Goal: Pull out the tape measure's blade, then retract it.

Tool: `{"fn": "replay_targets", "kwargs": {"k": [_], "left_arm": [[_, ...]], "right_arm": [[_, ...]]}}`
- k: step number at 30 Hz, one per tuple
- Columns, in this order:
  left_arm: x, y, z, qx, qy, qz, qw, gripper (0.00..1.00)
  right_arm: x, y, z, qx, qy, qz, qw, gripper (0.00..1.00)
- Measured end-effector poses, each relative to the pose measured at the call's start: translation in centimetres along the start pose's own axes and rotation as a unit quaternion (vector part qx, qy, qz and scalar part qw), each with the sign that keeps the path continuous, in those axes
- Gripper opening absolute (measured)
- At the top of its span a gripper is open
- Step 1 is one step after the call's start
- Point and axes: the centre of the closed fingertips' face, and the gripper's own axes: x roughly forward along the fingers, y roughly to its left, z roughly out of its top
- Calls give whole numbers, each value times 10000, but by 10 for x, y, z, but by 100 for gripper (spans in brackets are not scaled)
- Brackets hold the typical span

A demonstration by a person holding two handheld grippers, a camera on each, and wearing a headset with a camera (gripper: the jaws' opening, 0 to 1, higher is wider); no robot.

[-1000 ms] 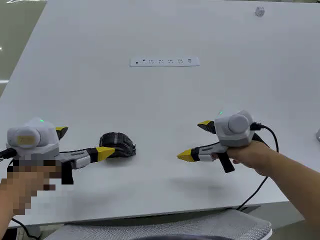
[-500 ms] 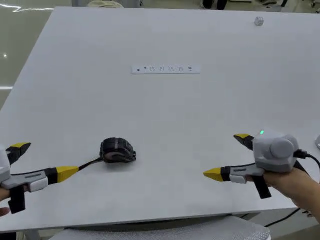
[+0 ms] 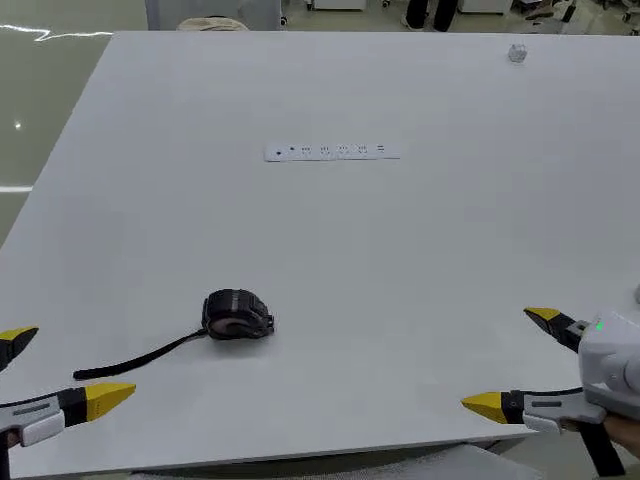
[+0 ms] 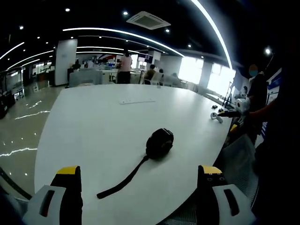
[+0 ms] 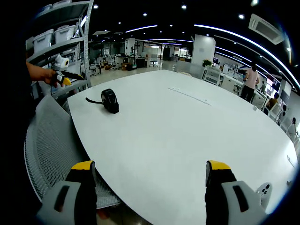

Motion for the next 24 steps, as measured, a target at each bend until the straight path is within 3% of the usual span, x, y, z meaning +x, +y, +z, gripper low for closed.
{"fn": "replay_targets", "kwargs": {"k": [2,4,6,8,14,24], "left_arm": [[-1,-1,3,-34,-59,-33,10000,100],[0,-2,4,13,-73,-59,10000,100],[0,-1,4,11,-46,-52,10000,100],[1,-2,8,-138,-150,-73,9998,100],[5,2,15,-72,-204,-20,9998,100],[2,8,19,-63,-198,-4,9998,100]], "right_arm": [[-6,-3,1,369,-82,-27,9993,100],[-12,-13,11,481,-307,-278,9980,100],[-17,-13,21,860,-559,-366,9941,100],[-20,-21,20,975,-748,-563,9908,100],[-22,-10,5,597,-212,-486,9968,100],[-22,-12,6,554,-190,-449,9973,100]]}}
